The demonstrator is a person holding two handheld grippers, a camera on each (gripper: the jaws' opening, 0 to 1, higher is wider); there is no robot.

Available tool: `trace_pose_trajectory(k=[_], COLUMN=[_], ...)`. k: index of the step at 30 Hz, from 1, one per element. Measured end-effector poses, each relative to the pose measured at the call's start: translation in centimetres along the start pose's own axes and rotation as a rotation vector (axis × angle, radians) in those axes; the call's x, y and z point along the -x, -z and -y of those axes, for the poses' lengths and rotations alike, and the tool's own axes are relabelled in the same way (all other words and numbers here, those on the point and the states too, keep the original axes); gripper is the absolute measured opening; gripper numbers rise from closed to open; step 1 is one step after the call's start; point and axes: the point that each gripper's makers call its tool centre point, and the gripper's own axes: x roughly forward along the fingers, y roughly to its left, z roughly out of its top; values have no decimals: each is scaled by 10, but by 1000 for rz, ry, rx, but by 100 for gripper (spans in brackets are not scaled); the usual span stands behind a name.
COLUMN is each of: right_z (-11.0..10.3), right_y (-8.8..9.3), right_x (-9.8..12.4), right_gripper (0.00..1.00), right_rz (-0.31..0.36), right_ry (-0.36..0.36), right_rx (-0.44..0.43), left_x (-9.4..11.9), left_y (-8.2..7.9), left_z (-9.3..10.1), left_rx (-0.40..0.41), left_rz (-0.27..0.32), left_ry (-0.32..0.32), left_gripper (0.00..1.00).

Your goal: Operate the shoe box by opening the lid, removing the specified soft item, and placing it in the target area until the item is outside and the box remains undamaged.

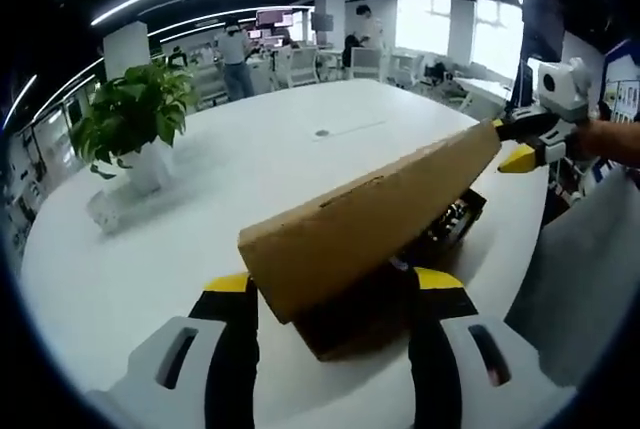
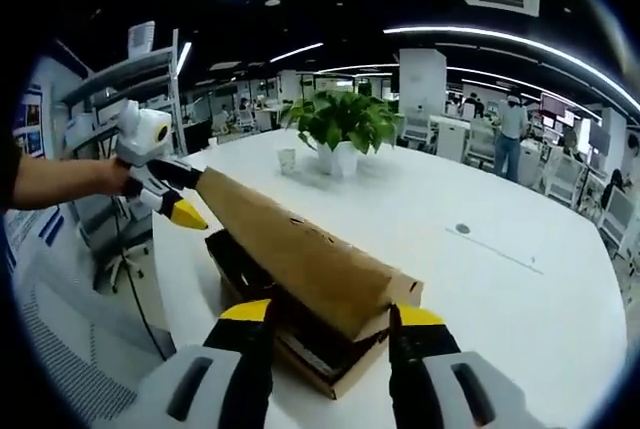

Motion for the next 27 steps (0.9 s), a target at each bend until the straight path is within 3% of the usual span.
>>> trace_pose_trajectory(k=[9,27], right_z=[13,40], right_y=[-20,-46], right_x=[-2,-11], right_gripper=[39,30], right_rz=[40,74], right_ry=[20,59], right_rx=[18,57], left_x=[0,-7], left_y=[-19,-47], left_z=[-11,-40], left_rx=[-5,-4], left_rz=[45,107], left_ry=[-22,-100], left_gripper=[54,35])
